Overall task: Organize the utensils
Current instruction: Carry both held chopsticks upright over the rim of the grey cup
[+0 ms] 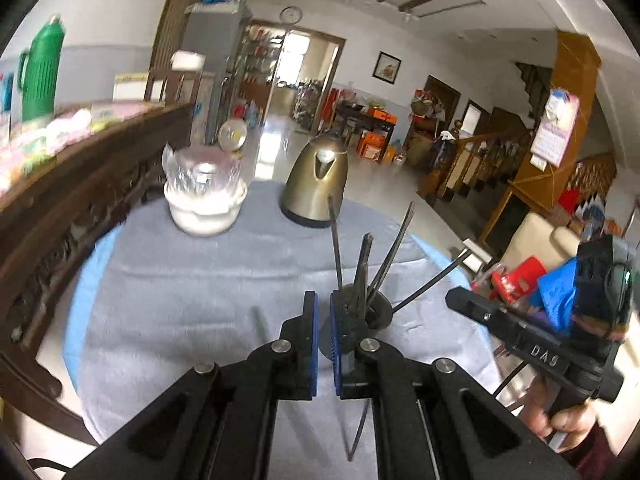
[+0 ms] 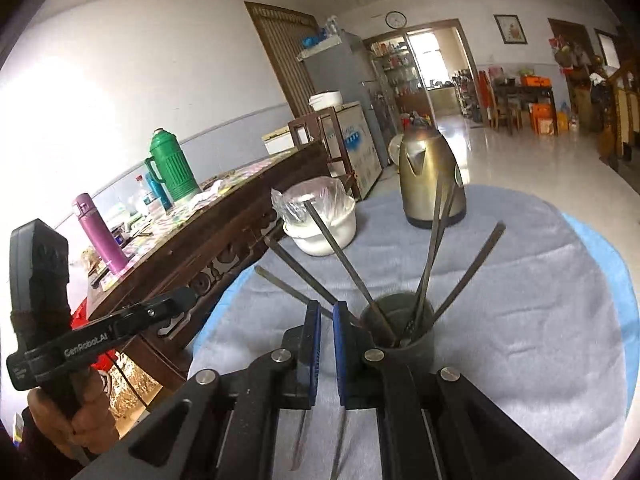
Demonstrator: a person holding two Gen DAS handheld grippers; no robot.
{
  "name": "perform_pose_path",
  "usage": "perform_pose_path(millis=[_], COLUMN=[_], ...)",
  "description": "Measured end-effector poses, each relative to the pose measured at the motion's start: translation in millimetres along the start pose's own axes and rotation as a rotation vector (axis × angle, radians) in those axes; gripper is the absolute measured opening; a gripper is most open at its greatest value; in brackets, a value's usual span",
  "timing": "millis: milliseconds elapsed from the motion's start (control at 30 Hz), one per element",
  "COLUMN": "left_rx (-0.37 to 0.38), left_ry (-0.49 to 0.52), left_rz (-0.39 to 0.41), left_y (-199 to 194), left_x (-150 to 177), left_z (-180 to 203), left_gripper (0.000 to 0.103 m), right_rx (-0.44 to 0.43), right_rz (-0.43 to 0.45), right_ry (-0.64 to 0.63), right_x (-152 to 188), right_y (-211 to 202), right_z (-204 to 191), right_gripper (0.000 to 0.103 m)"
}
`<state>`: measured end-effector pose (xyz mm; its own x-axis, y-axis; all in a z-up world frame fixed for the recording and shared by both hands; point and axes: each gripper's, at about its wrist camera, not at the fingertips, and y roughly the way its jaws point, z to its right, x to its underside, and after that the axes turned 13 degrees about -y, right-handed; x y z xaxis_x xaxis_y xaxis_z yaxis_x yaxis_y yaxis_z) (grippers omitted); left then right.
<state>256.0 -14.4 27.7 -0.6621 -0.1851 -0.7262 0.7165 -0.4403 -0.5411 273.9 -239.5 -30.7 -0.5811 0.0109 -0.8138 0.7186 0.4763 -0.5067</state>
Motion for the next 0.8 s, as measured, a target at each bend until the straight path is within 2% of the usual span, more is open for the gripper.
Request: perform_pose_path(millis=[67, 133, 233, 367, 400, 467, 500, 533, 567, 600, 633, 700, 767, 800], left_rx=[-0.018, -0.014, -0.061, -0.084, -0.080, -0.080, -0.081, -0.081, -0.088, -0.094, -0.102, -0.106, -0.117, -0.122], left_ry=[-0.015, -0.082, -0.139, -0.209, -0.214, -0.216, -0.217, -0.214, -0.206, -0.201, -0.197, -0.197, -0.184, -0.175], left_rz=[-0.005, -0.059, -0.125, -0.272, -0.286, -0.328, -0.345, -0.356, -0.369, -0.376, -0.385, -0.401, -0.410, -0.414], left_y=[4.1, 14.2, 29.5, 58.3, 62.1, 76.3, 83.8, 88.6, 94.9, 98.0, 102.5, 111.2, 115.0, 116.1], left_x=[0.4, 0.9, 6.2, 24.0, 25.9, 32.5, 35.3, 38.8, 41.2, 42.4, 44.6, 48.1, 49.0, 48.9], left_z=[-4.6, -19.8, -39.6, -60.4, -61.0, -62.3, -62.2, -61.3, -60.5, -60.8, -60.6, -64.4, -65.3, -65.6], left_gripper=[0.006, 0.006, 0.006, 0.006, 0.008, 0.019, 0.027, 0.029, 0.029, 0.029, 0.029, 0.029, 0.029, 0.029], right_rx=[0.001, 0.004, -0.004, -0.036, -0.054, -0.071, -0.072, -0.081, -0.092, -0.102, -0.101, -0.096, -0.108, -0.109], right_rz=[-0.029, -0.047, -0.079, -0.174, -0.194, -0.223, -0.236, -0.247, -0.248, -0.234, -0.215, -0.237, -0.294, -0.314], right_ry=[-0.001, -0.004, 0.029, 0.131, 0.155, 0.189, 0.198, 0.211, 0.222, 0.230, 0.228, 0.216, 0.231, 0.232], right_x=[1.0, 5.8, 17.7, 35.8, 40.2, 47.6, 50.5, 53.2, 54.9, 56.8, 57.7, 57.2, 58.4, 58.9], right_y=[2.5, 6.1, 10.9, 26.3, 30.7, 39.5, 44.0, 48.7, 52.0, 54.4, 57.4, 69.6, 89.3, 96.9], right_z=[-1.3, -1.3, 5.9, 24.0, 27.6, 34.7, 36.9, 38.4, 39.4, 39.8, 39.5, 38.1, 37.3, 36.6], right_gripper=[0.007, 0.007, 0.007, 0.009, 0.010, 0.015, 0.023, 0.037, 0.045, 0.061, 0.061, 0.058, 0.039, 0.036])
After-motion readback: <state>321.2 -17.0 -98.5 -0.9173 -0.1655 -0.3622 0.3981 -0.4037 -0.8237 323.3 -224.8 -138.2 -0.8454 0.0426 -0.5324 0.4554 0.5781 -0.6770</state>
